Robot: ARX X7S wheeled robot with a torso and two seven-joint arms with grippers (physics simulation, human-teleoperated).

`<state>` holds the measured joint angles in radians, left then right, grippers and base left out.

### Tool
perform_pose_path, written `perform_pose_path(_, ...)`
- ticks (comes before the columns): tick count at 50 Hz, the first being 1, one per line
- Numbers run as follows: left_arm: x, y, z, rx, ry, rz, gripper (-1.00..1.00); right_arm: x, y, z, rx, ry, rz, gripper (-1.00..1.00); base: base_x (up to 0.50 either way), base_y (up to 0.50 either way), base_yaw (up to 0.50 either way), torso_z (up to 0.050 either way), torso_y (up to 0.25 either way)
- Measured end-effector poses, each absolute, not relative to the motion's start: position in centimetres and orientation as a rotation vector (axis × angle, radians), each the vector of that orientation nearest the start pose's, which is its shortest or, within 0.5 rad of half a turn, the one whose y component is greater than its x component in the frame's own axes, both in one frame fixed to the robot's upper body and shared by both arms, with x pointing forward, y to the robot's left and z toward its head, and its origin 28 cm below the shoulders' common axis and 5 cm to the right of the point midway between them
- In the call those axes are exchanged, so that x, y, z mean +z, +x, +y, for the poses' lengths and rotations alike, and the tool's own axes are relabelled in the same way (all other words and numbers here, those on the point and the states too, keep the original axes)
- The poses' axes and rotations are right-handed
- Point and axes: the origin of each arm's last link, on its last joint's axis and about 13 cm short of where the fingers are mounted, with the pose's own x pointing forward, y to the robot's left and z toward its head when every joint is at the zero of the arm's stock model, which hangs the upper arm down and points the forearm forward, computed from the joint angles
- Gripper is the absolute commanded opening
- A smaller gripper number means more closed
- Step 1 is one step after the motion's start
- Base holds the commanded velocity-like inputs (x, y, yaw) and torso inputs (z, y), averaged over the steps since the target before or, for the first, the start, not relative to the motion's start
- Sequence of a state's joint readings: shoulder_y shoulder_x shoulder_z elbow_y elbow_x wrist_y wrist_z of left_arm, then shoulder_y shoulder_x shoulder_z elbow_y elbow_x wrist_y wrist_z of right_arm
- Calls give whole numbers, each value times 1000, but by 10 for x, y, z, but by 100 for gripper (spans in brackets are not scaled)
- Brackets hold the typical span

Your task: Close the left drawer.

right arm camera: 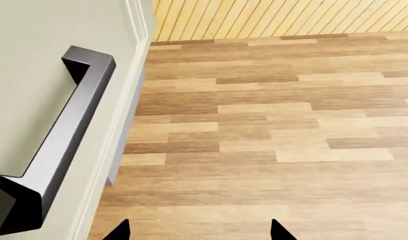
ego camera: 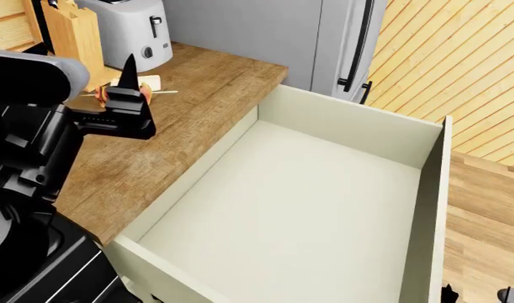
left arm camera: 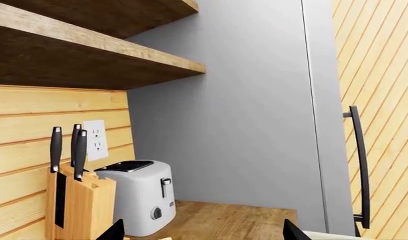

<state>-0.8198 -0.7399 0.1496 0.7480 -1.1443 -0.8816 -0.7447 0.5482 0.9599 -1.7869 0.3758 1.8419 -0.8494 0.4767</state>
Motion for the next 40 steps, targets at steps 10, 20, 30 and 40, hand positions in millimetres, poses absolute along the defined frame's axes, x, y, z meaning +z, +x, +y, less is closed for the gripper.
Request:
perform_pose_path(10,273,216,243,-51,115,-325,100,-12,178,-255,-441,157,457,100,0,0,0,0,0)
perform_pose_path(20,273,215,244,-51,115,-325,100,-5,186,-251,-407,145,475,100,0,0,0,0,2)
perform_pose_path(30,274,215,243,-52,115,-326,100,6,199,-241,-340,132,467,100,0,0,0,0,1)
perform_pose_path(40,274,215,244,-53,113,-326,100,15,216,-226,-256,112,461,100,0,0,0,0,2)
